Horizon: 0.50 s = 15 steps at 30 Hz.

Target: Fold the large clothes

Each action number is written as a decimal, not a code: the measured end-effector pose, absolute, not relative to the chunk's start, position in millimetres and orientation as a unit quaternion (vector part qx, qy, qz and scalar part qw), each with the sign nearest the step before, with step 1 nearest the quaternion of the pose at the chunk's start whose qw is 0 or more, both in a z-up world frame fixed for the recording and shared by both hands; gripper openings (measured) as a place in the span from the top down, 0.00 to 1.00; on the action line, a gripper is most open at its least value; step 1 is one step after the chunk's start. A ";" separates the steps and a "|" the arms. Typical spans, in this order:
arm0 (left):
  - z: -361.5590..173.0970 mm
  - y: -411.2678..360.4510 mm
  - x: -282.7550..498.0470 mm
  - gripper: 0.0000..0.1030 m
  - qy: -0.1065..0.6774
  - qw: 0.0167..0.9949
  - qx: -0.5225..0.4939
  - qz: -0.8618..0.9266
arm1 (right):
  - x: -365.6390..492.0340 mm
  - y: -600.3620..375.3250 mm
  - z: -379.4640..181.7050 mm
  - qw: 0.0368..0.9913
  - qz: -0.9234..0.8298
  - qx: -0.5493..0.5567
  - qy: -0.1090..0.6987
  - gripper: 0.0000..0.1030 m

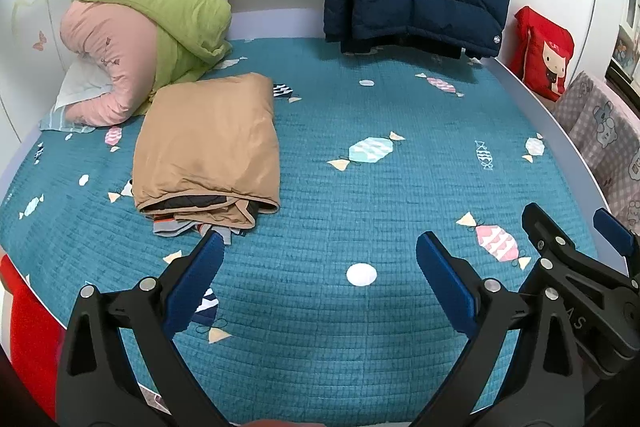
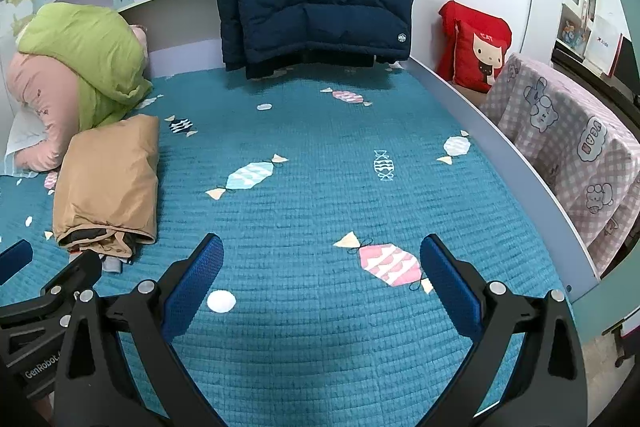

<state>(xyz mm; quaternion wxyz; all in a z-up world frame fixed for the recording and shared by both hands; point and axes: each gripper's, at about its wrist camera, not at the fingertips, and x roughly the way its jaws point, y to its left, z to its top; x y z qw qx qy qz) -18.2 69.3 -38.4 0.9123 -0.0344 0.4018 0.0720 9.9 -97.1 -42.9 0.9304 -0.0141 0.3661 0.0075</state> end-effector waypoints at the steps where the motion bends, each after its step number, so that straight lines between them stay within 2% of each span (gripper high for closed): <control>1: -38.7 69.4 -17.9 0.06 0.402 0.912 -0.035 0.071 | 10.0 -97.6 -43.2 0.930 0.007 -0.014 0.366 0.07; 15: -38.8 70.3 -16.7 0.06 0.402 0.912 -0.035 0.069 | 9.8 -95.8 -43.1 0.930 0.004 -0.019 0.367 0.07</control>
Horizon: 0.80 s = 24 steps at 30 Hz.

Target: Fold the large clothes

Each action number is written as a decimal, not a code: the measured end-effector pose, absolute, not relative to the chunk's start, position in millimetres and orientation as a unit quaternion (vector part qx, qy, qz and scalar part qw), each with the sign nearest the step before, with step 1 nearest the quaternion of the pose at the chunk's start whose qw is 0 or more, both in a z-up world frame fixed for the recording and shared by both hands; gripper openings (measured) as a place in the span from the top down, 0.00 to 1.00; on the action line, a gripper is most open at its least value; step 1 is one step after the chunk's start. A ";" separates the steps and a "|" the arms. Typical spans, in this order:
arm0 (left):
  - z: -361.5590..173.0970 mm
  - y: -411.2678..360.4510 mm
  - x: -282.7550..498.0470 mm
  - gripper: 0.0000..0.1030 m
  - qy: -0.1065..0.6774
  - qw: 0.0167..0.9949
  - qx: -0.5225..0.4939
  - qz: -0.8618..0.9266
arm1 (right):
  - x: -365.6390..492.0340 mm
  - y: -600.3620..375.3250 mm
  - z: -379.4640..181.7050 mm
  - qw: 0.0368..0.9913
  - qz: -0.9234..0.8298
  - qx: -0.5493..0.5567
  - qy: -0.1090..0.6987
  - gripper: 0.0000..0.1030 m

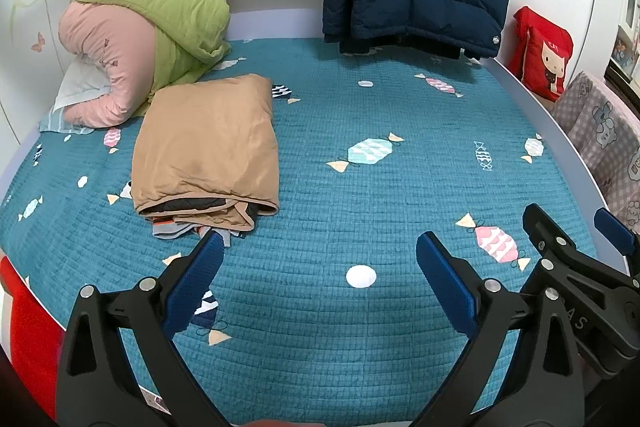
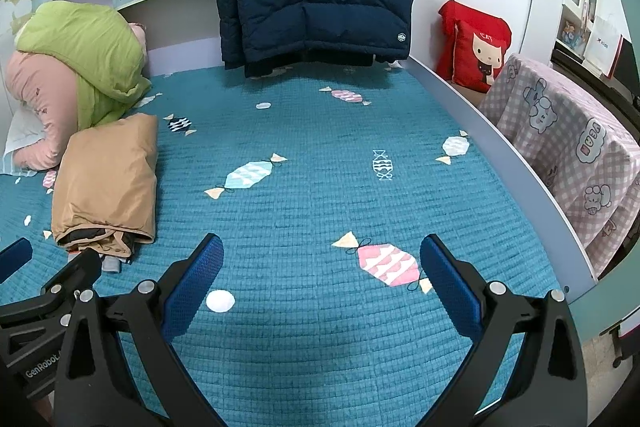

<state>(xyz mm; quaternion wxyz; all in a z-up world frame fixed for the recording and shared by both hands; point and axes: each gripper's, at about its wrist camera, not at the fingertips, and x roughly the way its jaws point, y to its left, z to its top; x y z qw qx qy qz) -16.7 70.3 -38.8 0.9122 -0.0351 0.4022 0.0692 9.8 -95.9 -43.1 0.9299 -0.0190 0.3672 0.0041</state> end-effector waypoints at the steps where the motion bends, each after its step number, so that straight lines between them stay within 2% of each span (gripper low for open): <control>1: -38.9 70.6 -16.5 0.06 0.403 0.912 -0.036 0.069 | 10.1 -95.7 -42.9 0.930 0.004 -0.018 0.367 0.07; 24: -35.1 73.6 -17.9 0.06 0.399 0.913 -0.038 0.071 | 13.4 -97.3 -38.0 0.931 0.012 -0.024 0.365 0.07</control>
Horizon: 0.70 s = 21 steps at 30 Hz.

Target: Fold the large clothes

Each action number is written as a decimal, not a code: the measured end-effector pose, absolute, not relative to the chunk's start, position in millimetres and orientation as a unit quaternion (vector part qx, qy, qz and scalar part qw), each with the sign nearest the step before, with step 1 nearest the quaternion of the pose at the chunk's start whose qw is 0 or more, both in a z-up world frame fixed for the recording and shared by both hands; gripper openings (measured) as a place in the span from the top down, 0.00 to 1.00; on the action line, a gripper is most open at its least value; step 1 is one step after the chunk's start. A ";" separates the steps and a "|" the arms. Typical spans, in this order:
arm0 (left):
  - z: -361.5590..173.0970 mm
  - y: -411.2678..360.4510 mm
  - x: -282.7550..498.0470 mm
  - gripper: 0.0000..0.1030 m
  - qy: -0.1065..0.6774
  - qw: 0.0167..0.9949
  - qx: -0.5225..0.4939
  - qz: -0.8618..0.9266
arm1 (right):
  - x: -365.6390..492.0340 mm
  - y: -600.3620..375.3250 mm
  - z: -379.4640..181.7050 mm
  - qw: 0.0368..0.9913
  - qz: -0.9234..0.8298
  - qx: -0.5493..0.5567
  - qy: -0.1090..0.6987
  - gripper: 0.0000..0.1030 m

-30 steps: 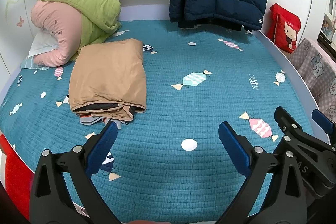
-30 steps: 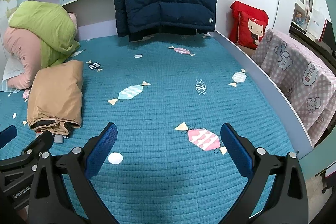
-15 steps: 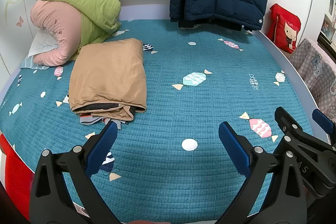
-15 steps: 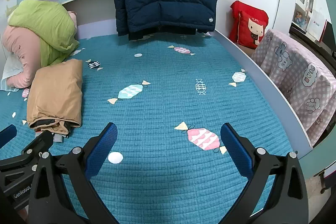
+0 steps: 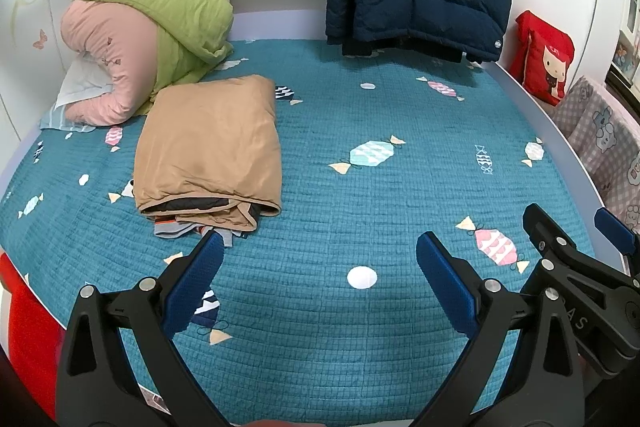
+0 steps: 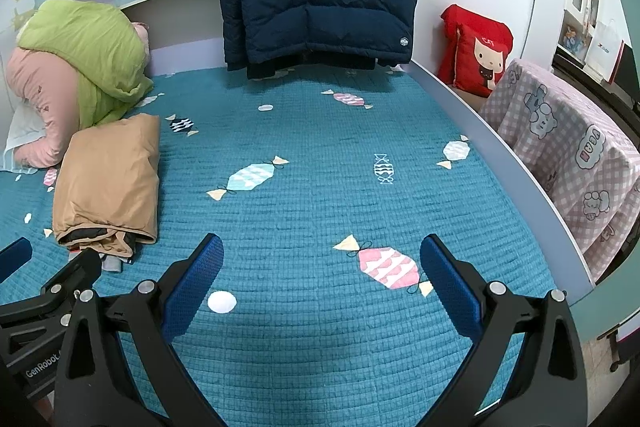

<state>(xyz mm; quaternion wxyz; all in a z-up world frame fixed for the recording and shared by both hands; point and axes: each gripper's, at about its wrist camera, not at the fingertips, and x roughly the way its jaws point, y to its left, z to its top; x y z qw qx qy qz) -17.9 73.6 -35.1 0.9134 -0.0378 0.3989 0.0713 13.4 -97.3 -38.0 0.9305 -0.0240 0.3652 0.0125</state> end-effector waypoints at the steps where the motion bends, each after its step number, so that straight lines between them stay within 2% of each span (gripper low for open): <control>1: -35.2 73.7 -17.9 0.06 0.399 0.913 -0.037 0.071 | 14.2 -97.7 -38.1 0.930 0.015 -0.023 0.367 0.07; 21: -27.5 72.1 -19.2 0.06 0.389 0.917 -0.039 0.075 | 20.4 -99.9 -39.2 0.928 0.019 -0.026 0.371 0.07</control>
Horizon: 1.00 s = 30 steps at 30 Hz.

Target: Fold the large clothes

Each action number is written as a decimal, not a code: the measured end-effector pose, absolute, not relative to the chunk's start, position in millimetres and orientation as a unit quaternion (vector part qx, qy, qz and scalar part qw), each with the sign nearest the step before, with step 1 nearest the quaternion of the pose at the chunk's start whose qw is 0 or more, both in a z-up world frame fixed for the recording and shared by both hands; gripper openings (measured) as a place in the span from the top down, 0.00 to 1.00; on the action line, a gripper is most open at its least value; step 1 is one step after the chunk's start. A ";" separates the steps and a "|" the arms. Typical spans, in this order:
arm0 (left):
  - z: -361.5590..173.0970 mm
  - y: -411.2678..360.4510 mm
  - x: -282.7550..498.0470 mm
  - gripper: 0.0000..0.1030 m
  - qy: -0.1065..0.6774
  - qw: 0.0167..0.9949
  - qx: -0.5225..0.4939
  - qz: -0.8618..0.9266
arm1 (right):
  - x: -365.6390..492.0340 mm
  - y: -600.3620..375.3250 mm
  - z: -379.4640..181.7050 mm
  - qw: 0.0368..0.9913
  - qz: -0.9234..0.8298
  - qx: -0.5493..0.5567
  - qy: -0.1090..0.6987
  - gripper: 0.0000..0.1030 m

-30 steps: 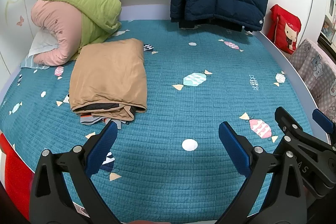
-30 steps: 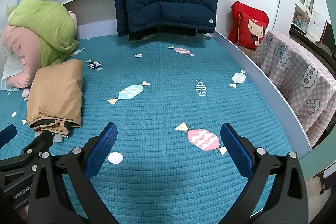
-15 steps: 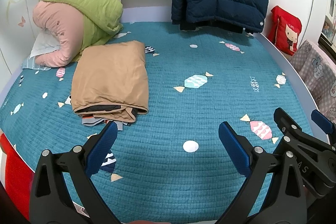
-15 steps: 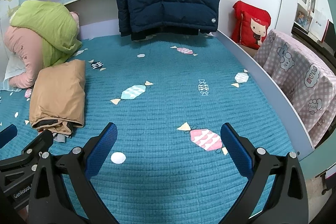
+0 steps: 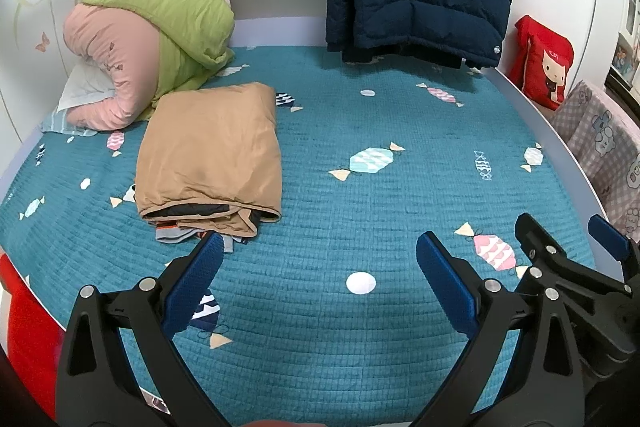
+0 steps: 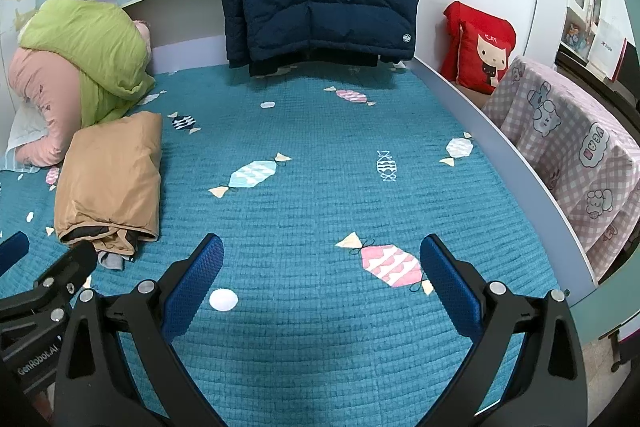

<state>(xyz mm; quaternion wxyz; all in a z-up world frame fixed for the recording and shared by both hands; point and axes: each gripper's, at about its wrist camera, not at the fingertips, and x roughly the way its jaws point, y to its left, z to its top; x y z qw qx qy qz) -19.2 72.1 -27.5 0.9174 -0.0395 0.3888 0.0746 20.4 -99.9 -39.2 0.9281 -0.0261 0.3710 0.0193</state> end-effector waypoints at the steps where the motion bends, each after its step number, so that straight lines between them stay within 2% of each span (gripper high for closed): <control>1: -27.6 72.4 -18.9 0.06 0.390 0.917 -0.039 0.073 | 20.6 -99.7 -39.1 0.928 0.019 -0.027 0.371 0.07; 30: -29.0 68.0 -15.6 0.06 0.393 0.916 -0.036 0.073 | 17.1 -103.7 -37.4 0.931 0.012 -0.018 0.365 0.07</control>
